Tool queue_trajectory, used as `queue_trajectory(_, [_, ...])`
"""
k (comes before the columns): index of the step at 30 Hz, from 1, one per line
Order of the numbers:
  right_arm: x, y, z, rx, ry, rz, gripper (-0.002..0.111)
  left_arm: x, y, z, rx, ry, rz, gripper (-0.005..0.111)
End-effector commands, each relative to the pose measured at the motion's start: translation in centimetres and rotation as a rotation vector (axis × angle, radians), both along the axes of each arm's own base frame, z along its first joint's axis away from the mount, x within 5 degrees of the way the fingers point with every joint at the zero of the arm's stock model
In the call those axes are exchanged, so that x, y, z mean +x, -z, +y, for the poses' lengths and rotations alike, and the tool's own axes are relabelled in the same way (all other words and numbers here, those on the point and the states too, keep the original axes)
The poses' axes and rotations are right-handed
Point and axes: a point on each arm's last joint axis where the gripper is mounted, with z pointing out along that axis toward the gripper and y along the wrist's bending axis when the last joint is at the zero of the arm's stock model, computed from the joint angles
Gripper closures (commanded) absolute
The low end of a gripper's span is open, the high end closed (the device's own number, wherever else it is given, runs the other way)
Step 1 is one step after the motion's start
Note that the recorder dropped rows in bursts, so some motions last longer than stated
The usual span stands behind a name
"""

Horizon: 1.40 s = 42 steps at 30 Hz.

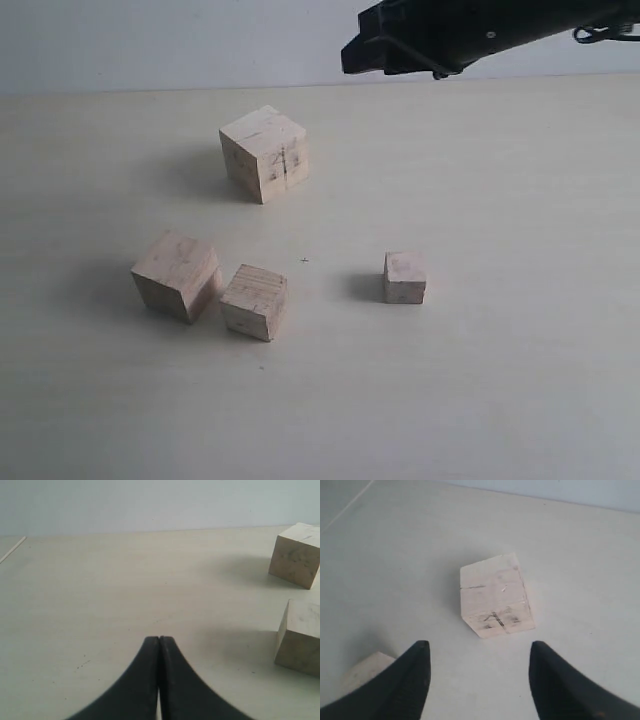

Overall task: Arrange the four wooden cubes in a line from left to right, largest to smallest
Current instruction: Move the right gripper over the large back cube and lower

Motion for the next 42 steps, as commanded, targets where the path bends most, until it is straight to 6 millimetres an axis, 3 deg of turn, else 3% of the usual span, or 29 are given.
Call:
queue_trajectory(1, [2.5, 1.6, 1.4, -0.046, -0.025, -0.02, 0.05, 0.0, -0.1, 0.0, 0.002, 0.004, -0.017, 0.107])
queue_trajectory(8, [6.4, 4.4, 3.6, -0.017, -0.024, 0.052, 0.049, 0.0, -0.1, 0.0, 0.002, 0.004, -0.017, 0.107])
queue_trajectory(14, [8.2, 5.5, 6.3, 0.015, -0.189, 0.107, 0.019, 0.0, -0.1, 0.0, 0.002, 0.004, -0.017, 0.107])
queue_trajectory(19, [9.2, 6.6, 8.5, 0.019, -0.259, 0.082, 0.007, 0.0, -0.1, 0.0, 0.002, 0.004, -0.017, 0.107])
queue_trajectory(27, [10.2, 7.7, 11.3, -0.219, -0.273, -0.053, 0.006, 0.0, -0.1, 0.0, 0.004, 0.003, -0.017, 0.107])
queue_trajectory(33, [9.8, 8.1, 13.4, -0.267, -0.282, -0.103, 0.006, 0.0, -0.1, 0.0, 0.004, 0.003, -0.017, 0.107])
queue_trajectory(42, [9.5, 11.5, 14.2, -0.353, -0.242, -0.062, 0.006, 0.0, -0.1, 0.0, 0.004, 0.003, -0.017, 0.107])
